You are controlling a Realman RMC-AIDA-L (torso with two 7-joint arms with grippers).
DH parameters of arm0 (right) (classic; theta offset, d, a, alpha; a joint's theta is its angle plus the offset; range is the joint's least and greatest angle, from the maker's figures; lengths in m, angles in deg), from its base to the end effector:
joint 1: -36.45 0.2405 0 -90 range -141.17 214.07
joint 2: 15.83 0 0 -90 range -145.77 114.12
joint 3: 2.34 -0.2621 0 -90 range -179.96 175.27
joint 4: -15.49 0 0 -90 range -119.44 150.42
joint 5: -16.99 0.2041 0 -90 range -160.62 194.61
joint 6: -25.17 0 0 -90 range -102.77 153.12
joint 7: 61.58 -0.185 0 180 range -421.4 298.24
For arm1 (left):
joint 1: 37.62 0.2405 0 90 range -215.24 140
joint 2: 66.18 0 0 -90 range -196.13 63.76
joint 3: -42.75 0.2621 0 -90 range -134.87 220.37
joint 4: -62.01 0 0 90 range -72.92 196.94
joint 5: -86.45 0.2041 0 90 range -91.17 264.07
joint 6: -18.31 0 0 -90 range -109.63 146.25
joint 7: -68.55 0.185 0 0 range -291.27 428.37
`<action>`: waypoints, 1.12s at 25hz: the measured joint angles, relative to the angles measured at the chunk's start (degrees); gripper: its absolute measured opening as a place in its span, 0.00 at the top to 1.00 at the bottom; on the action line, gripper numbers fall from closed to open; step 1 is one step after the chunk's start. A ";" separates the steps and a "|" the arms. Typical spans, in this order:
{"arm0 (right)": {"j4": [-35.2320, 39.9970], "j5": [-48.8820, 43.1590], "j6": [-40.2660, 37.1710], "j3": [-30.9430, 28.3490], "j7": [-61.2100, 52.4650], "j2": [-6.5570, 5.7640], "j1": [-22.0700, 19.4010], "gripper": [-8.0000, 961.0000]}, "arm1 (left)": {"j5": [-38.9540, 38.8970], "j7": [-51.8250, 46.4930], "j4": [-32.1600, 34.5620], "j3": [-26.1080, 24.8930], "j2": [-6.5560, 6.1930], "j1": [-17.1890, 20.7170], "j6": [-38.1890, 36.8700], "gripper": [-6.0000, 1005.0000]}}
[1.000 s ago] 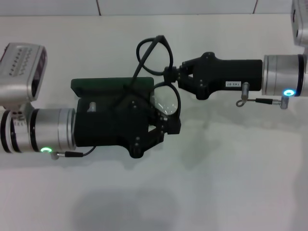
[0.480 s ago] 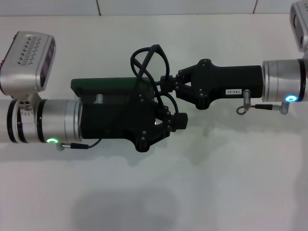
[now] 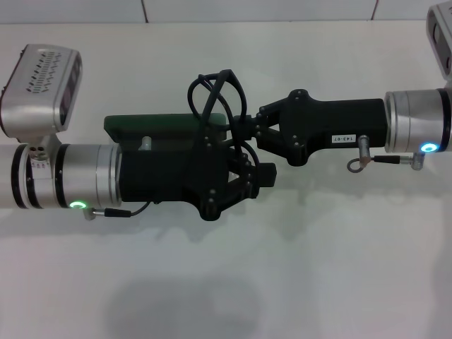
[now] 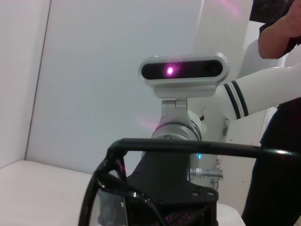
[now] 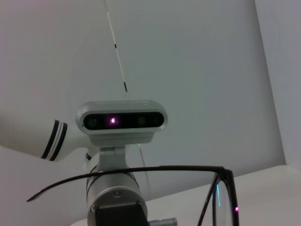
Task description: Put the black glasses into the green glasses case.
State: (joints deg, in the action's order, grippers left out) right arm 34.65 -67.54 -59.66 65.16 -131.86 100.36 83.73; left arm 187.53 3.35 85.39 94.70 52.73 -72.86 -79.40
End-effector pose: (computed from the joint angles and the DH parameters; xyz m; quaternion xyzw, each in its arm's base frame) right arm 0.1305 0.3660 -0.0861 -0.9450 0.0963 0.3122 0.0134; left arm -0.1869 0.3052 -0.0756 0.9349 0.1061 0.3388 0.0031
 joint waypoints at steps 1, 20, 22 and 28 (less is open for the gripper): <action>0.00 0.01 -0.02 0.00 0.00 0.00 0.01 0.94 | -0.02 0.00 0.00 0.00 0.00 0.00 0.04 1.00; 2.35 2.27 2.39 -1.93 0.06 -0.64 -3.57 0.94 | -0.19 -1.00 0.08 -0.01 -0.39 0.60 0.05 1.00; 3.68 2.10 2.75 -2.88 0.06 -0.93 -4.91 0.94 | -0.19 -1.08 0.16 0.00 -0.54 0.85 -0.25 1.00; 6.57 1.79 6.27 -3.52 0.10 -3.13 -9.45 0.94 | -0.28 -3.01 2.17 -0.07 -1.23 1.51 -0.98 1.00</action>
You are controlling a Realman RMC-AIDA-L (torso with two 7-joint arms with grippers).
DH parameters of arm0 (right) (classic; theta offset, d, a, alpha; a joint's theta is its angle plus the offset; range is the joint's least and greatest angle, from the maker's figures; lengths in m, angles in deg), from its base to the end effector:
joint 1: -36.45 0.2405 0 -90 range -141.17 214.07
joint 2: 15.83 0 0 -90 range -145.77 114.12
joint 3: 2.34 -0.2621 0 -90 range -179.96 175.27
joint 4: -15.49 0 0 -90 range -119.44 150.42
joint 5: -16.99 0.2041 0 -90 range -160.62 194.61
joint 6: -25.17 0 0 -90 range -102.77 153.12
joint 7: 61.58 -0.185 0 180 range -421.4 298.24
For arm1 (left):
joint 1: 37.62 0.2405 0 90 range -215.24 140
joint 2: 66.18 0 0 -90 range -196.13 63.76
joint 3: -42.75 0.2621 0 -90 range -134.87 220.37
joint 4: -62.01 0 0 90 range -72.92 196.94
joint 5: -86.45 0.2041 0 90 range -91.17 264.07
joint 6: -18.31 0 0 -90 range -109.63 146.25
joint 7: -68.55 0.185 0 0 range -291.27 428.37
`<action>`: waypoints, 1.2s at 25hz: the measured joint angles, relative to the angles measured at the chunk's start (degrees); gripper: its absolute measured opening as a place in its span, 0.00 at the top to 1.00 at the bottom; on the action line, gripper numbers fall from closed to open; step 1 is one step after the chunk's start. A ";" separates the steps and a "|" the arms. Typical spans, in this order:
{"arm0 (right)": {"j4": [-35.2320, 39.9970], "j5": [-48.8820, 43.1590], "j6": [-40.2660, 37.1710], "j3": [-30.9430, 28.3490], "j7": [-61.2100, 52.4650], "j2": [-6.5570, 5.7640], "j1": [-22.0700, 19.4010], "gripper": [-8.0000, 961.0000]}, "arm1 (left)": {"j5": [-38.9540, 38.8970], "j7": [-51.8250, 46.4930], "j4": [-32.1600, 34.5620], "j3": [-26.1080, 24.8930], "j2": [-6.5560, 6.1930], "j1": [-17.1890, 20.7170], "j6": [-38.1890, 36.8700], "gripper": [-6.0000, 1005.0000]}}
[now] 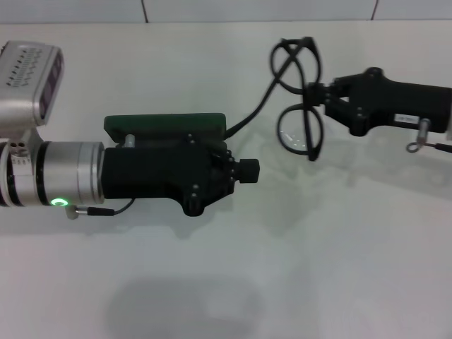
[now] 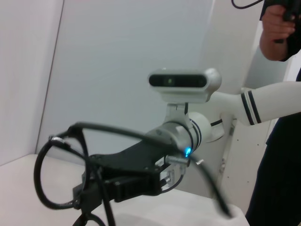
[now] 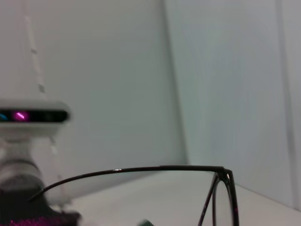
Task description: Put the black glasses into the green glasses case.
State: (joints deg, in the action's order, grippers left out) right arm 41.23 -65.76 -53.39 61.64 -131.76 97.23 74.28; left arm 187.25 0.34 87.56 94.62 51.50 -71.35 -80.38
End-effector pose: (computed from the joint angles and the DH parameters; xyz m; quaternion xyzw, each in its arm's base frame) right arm 0.1905 0.3902 -0.0414 -0.9314 0.1378 0.3027 0.1477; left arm -0.1958 0.3067 -0.0624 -0.9347 -0.1220 -0.3338 0.0019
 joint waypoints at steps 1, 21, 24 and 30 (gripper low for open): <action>0.01 0.00 0.28 0.00 0.04 -0.13 -0.23 0.94 | 0.00 -0.32 0.19 -0.01 -0.17 -0.11 -0.35 1.00; -0.48 -5.42 3.30 0.79 2.27 2.17 -0.92 0.93 | -2.88 -0.34 0.19 0.19 -0.19 -0.91 -2.20 1.00; -0.46 -6.12 3.73 1.16 2.28 2.68 0.12 0.93 | -2.87 -0.57 0.01 0.29 -0.12 -0.91 -2.19 1.00; -0.26 -5.68 4.07 1.37 2.30 2.82 1.75 0.93 | -1.94 -0.53 -0.42 0.48 0.77 -0.90 -2.01 1.00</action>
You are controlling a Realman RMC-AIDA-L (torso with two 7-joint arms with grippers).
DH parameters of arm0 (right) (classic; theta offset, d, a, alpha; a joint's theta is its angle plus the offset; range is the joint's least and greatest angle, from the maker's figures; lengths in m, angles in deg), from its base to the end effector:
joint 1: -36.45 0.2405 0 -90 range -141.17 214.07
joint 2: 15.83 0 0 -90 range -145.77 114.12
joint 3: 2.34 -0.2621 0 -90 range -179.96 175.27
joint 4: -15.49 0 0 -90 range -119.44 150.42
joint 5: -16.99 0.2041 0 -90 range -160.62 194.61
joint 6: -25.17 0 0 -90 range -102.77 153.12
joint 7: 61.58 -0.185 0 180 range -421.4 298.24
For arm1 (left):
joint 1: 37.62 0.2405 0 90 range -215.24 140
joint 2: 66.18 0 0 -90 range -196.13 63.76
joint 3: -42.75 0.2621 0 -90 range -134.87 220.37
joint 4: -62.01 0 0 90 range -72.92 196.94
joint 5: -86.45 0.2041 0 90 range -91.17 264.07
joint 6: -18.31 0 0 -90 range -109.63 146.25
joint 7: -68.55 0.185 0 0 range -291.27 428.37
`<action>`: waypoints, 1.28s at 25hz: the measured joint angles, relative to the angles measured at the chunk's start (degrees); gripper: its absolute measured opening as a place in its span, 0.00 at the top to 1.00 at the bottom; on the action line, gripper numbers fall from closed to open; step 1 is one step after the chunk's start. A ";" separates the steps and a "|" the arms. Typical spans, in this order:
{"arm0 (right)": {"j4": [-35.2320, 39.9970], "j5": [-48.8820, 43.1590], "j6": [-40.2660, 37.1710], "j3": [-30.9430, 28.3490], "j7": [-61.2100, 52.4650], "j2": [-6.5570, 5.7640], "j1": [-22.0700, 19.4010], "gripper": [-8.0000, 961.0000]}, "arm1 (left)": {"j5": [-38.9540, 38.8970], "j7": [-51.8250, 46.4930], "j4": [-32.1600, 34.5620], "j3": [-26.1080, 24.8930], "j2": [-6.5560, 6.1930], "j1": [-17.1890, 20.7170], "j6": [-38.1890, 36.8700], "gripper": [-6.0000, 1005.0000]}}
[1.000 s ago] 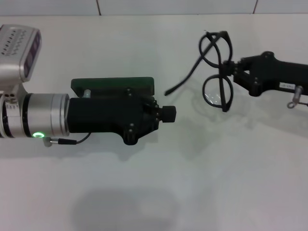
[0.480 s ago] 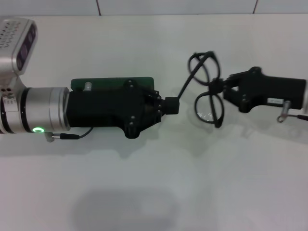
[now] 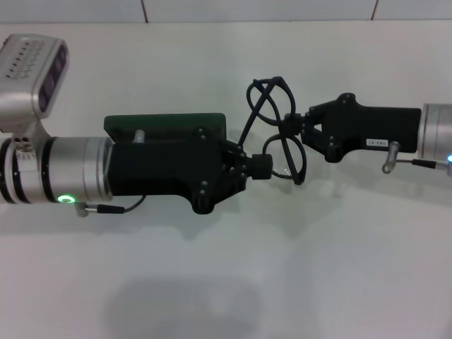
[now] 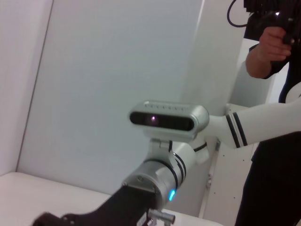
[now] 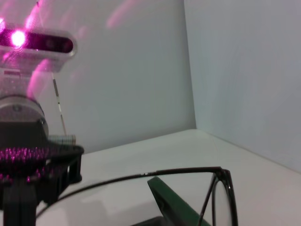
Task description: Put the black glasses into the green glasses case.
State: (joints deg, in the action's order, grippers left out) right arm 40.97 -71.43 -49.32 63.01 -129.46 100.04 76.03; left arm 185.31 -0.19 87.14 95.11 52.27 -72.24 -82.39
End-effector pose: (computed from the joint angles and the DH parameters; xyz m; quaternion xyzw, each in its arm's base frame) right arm 0.1874 0.3852 -0.0759 -0.9515 0.1121 0.2532 0.1339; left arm -0.1815 0.3036 -0.0632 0.9261 0.1168 0.3585 0.0173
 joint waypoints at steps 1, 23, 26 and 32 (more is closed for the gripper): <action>0.09 0.04 -0.08 -0.03 0.00 0.00 0.20 0.93 | 0.11 0.04 -0.01 0.00 0.17 0.00 0.12 1.00; 0.35 1.59 -9.73 0.74 -0.02 0.32 2.34 0.93 | 0.63 0.26 -0.78 0.20 1.25 -1.86 2.83 1.00; 0.38 1.60 -10.69 0.81 -0.01 0.32 2.47 0.93 | 0.63 0.32 -0.79 0.20 1.25 -1.95 3.15 1.00; 0.38 1.60 -11.60 1.43 0.01 0.32 2.68 0.93 | 0.63 0.36 -0.79 0.20 1.25 -2.04 3.68 1.00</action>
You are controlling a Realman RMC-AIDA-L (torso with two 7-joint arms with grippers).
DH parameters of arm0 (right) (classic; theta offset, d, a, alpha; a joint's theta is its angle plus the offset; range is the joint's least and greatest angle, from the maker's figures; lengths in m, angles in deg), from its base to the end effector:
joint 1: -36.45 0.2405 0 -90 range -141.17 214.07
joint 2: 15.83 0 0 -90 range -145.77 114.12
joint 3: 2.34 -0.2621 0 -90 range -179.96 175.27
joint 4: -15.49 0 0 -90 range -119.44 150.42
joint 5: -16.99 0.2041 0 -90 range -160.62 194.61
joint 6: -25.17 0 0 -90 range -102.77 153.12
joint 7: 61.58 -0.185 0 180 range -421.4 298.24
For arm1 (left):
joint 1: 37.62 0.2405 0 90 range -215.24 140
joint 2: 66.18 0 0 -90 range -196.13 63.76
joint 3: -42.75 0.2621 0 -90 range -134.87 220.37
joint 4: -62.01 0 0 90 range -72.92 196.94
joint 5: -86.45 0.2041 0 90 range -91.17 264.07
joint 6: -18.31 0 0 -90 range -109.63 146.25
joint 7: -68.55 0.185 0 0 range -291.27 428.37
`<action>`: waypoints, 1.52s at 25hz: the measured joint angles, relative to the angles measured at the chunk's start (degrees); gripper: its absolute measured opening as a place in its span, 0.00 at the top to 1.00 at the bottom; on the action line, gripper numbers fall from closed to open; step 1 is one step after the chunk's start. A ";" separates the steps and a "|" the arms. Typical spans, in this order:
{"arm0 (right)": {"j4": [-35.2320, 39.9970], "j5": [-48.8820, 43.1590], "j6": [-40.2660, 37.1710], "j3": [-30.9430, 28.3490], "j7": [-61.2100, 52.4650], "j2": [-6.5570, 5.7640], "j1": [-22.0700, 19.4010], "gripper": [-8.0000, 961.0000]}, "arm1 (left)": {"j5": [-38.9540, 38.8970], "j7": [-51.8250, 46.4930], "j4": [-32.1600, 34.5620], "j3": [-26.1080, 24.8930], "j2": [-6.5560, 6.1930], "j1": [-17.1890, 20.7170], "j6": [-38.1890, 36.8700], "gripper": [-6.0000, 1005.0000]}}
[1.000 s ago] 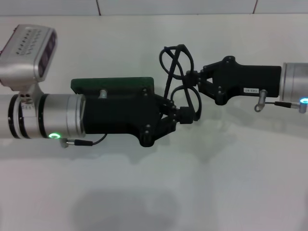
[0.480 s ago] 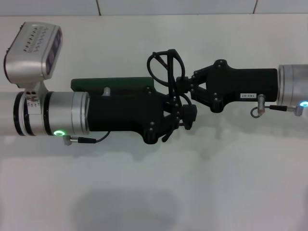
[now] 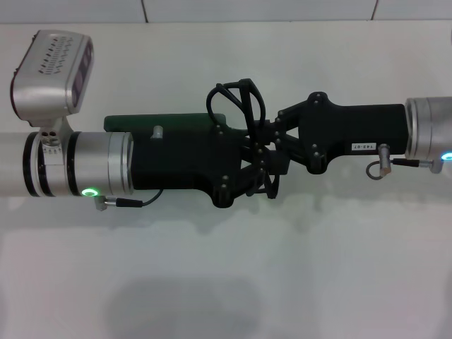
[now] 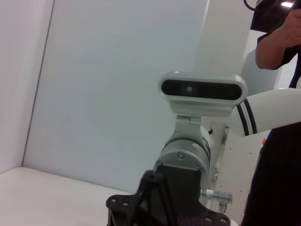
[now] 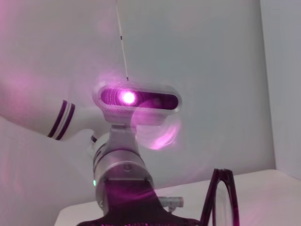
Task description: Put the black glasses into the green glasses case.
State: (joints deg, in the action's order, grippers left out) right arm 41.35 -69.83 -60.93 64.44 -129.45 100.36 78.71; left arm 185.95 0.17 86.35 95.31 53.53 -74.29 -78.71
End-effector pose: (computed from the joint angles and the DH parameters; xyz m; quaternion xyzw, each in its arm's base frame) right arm 0.1457 0.3593 -0.0745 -0.9495 0.0568 0.3062 0.0368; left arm -0.1726 0.3125 -0.0775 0.9306 0.1155 0.3472 0.0100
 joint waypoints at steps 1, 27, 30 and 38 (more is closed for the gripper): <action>0.00 0.00 -0.15 0.02 0.00 0.00 0.00 0.93 | 0.00 0.00 0.00 0.00 0.00 0.00 0.00 1.00; 6.99 0.19 12.67 8.55 1.39 -0.07 4.13 0.93 | 1.88 0.00 1.77 -0.52 -4.79 11.70 4.01 1.00; 10.39 0.52 16.66 13.89 1.41 -0.02 5.14 0.92 | 1.90 -0.16 2.62 -0.53 -5.92 14.29 4.14 1.00; 13.69 1.53 27.62 27.42 1.42 0.00 7.52 0.92 | 2.07 -0.44 2.94 -0.43 -7.06 17.60 2.18 1.00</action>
State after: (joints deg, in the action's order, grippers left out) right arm 55.04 -68.30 -33.31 91.86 -128.03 100.36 86.23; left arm 188.01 -0.27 89.29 94.87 46.47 -56.69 -76.53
